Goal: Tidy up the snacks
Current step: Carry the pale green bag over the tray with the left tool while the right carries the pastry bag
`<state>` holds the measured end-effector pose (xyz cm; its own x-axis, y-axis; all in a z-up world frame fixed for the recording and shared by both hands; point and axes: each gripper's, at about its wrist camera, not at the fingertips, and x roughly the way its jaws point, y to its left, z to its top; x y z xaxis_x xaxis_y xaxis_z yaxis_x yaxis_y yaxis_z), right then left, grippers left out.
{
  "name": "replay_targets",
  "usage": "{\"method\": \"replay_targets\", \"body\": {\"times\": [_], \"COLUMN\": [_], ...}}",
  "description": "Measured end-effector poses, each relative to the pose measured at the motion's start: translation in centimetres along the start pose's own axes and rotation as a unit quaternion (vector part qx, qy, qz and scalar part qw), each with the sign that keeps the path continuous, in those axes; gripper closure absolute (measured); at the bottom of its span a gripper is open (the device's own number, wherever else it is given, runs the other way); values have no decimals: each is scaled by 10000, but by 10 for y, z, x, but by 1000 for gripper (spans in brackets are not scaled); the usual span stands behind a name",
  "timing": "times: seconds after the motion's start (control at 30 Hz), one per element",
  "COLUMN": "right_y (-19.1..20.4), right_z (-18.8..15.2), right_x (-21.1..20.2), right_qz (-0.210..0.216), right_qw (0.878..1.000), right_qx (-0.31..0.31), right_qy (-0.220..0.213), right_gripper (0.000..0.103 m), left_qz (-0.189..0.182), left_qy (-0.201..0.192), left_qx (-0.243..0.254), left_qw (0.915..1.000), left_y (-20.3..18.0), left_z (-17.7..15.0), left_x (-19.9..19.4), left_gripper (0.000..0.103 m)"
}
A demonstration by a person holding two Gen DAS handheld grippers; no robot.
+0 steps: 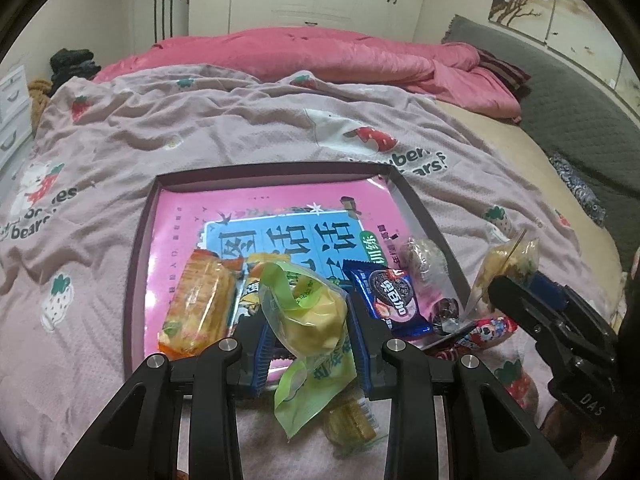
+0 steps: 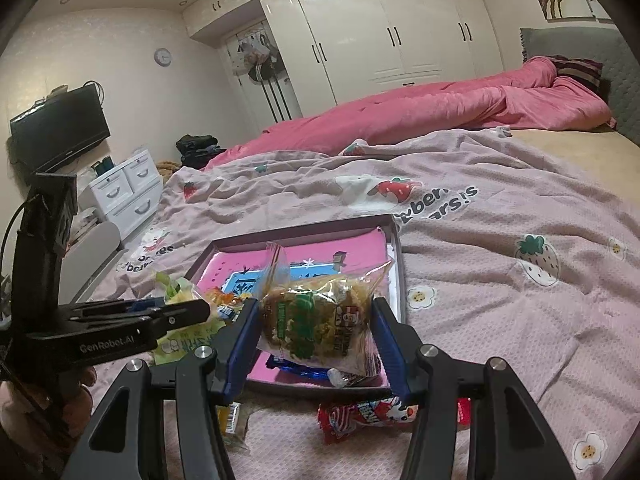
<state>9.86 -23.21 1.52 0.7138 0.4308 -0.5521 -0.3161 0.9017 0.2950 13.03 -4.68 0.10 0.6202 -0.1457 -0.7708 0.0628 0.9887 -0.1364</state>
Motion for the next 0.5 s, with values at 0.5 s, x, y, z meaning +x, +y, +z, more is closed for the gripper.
{"method": "replay_targets", "body": {"times": [0.5], "right_y": [-9], "right_z": [6], "right_x": [13], "right_qz": [-87], "right_qw": [10000], "right_qx": [-20], "right_qy": [-3], "right_gripper": [48], "left_qz": [-74], "left_qy": [150], "left_qx": [73], "left_qw": [9998], "left_y": [-8], "left_z": [-2], "left_x": [22], "left_gripper": [68]}}
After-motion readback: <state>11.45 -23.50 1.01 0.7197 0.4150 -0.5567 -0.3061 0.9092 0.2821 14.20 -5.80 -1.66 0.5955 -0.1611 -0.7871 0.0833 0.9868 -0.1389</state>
